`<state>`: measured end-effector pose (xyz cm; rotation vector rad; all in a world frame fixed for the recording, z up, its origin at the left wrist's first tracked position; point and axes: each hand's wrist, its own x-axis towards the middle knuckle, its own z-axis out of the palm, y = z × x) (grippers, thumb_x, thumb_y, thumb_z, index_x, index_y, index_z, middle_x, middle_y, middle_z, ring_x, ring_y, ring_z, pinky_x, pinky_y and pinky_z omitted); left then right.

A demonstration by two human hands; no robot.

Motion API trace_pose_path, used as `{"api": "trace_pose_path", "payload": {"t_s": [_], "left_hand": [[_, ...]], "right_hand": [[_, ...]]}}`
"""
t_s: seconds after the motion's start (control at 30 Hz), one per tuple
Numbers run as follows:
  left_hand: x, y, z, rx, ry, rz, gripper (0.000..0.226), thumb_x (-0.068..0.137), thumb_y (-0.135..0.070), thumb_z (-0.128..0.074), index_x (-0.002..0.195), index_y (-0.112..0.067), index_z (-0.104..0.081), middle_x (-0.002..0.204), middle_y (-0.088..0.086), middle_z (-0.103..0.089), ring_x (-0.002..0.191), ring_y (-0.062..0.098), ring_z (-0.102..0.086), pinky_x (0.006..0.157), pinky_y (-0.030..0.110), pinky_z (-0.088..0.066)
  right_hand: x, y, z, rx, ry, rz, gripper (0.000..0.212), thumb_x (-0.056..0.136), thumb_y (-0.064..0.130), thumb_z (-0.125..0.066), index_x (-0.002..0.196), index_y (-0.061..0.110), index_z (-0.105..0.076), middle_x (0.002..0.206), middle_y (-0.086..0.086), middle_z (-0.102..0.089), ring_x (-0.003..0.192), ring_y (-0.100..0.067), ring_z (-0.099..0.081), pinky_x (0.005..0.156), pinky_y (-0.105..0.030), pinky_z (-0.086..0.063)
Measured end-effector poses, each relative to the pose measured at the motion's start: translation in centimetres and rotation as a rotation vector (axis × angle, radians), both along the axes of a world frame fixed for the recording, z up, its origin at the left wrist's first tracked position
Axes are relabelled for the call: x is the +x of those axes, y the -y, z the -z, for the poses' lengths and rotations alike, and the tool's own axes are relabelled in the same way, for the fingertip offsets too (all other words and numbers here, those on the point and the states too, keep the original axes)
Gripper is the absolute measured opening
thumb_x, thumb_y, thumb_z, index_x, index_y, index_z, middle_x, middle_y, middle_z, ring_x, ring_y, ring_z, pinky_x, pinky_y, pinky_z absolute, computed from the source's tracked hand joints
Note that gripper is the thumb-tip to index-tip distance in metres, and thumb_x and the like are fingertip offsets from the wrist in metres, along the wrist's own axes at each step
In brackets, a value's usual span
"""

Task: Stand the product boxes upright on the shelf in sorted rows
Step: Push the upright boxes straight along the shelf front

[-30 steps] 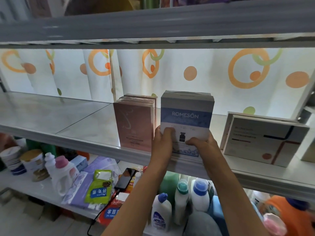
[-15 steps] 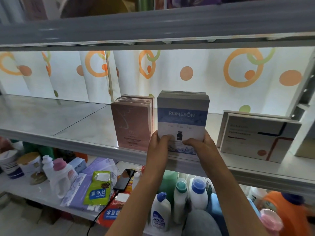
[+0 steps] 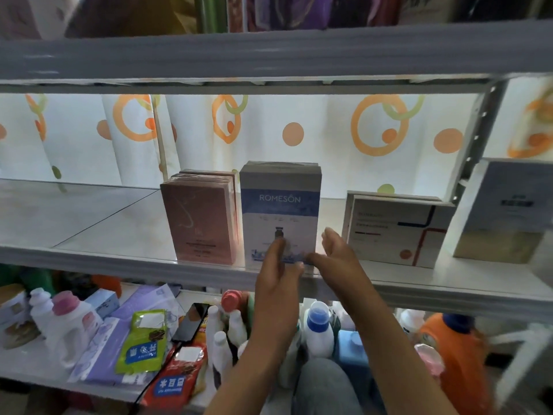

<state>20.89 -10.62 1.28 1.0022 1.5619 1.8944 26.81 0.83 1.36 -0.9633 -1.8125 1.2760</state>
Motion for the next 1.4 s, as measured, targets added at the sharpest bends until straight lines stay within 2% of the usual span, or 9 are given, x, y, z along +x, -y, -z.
{"api": "trace_pose_path", "payload": {"t_s": [0.17,0.3,0.4,0.53,0.7,0.83,0.97,1.27,1.4], "left_hand": [[3.0,-2.3,-0.5,0.08,-0.048,0.157,0.049,0.097,-0.018,-0.051,0.138,-0.043,-0.042,0.139,-0.028,-0.041,0.116,-0.018,-0.04,0.081,-0.002,-0.033],[5.2,-5.4,-1.2,0.083,-0.085,0.239,0.053,0.097,-0.017,-0.05,0.142,-0.042,-0.036,0.142,-0.027,-0.036,0.117,-0.014,-0.039,0.077,-0.005,-0.035],[6.7,-7.9,-1.2,0.048,-0.178,0.242,0.058,0.096,-0.028,-0.051,0.146,-0.043,-0.025,0.145,-0.026,-0.029,0.127,-0.005,-0.03,0.097,0.012,-0.03],[7.3,-11.2,0.1,-0.044,-0.388,0.006,0.066,0.092,-0.021,-0.054,0.147,-0.029,-0.02,0.157,-0.009,-0.018,0.141,0.008,-0.019,0.116,0.031,-0.024],[7.4,-13.0,1.1,-0.158,-0.4,-0.064,0.076,0.089,-0.022,-0.056,0.149,-0.025,-0.009,0.157,0.0,-0.015,0.144,0.02,-0.017,0.118,0.041,-0.023],[7.1,-13.8,0.8,-0.166,-0.35,-0.005,0.071,0.087,-0.019,-0.057,0.146,-0.026,-0.018,0.144,-0.002,-0.035,0.129,0.017,-0.04,0.104,0.034,-0.042],[6.8,-14.0,0.5,-0.157,-0.288,0.016,0.06,0.086,-0.017,-0.056,0.139,-0.027,-0.03,0.129,-0.005,-0.051,0.112,0.014,-0.052,0.087,0.025,-0.048],[7.0,-11.7,0.6,-0.204,-0.284,0.015,0.076,0.09,-0.025,-0.052,0.152,-0.026,-0.009,0.148,-0.005,-0.033,0.127,0.014,-0.04,0.106,0.033,-0.037],[6.5,-10.7,0.8,-0.227,-0.287,0.018,0.085,0.09,-0.029,-0.053,0.152,-0.033,0.004,0.156,-0.009,-0.02,0.137,0.017,-0.032,0.112,0.04,-0.035]], "right_hand": [[5.4,0.3,-0.2,0.005,-0.088,0.026,0.063,0.093,0.005,-0.061,0.149,0.016,-0.036,0.153,-0.001,-0.042,0.139,-0.016,-0.041,0.113,-0.033,-0.034],[9.6,0.0,-0.3,0.116,-0.214,0.236,0.035,0.092,0.002,-0.062,0.12,0.024,-0.061,0.12,0.004,-0.067,0.112,-0.009,-0.062,0.098,-0.025,-0.049],[12.2,-1.0,0.1,0.209,-0.284,0.51,0.028,0.091,0.001,-0.06,0.108,0.022,-0.065,0.102,0.007,-0.071,0.098,-0.005,-0.066,0.087,-0.021,-0.053],[14.3,-2.9,0.5,0.206,-0.348,0.705,0.028,0.091,0.003,-0.06,0.11,0.024,-0.063,0.105,0.009,-0.067,0.097,-0.005,-0.063,0.074,-0.011,-0.045],[14.8,-6.4,0.6,0.105,-0.2,0.565,0.04,0.096,0.019,-0.06,0.134,0.025,-0.052,0.13,0.008,-0.059,0.117,-0.012,-0.056,0.085,-0.021,-0.045],[14.3,-7.8,0.3,0.049,-0.073,0.464,0.054,0.094,0.024,-0.062,0.144,0.028,-0.041,0.147,0.007,-0.049,0.137,-0.018,-0.043,0.104,-0.035,-0.043],[14.2,-8.6,-0.5,0.032,-0.068,0.339,0.045,0.084,0.002,-0.067,0.12,0.024,-0.055,0.105,0.012,-0.067,0.108,-0.017,-0.062,0.074,-0.019,-0.051],[13.3,-7.9,0.2,0.077,-0.04,0.36,0.055,0.078,0.008,-0.073,0.126,0.022,-0.052,0.115,-0.003,-0.067,0.107,-0.026,-0.063,0.092,-0.047,-0.056],[12.2,-6.7,0.6,0.111,-0.035,0.367,0.058,0.081,0.011,-0.073,0.131,0.022,-0.047,0.121,-0.002,-0.064,0.109,-0.026,-0.062,0.093,-0.043,-0.054]]}}
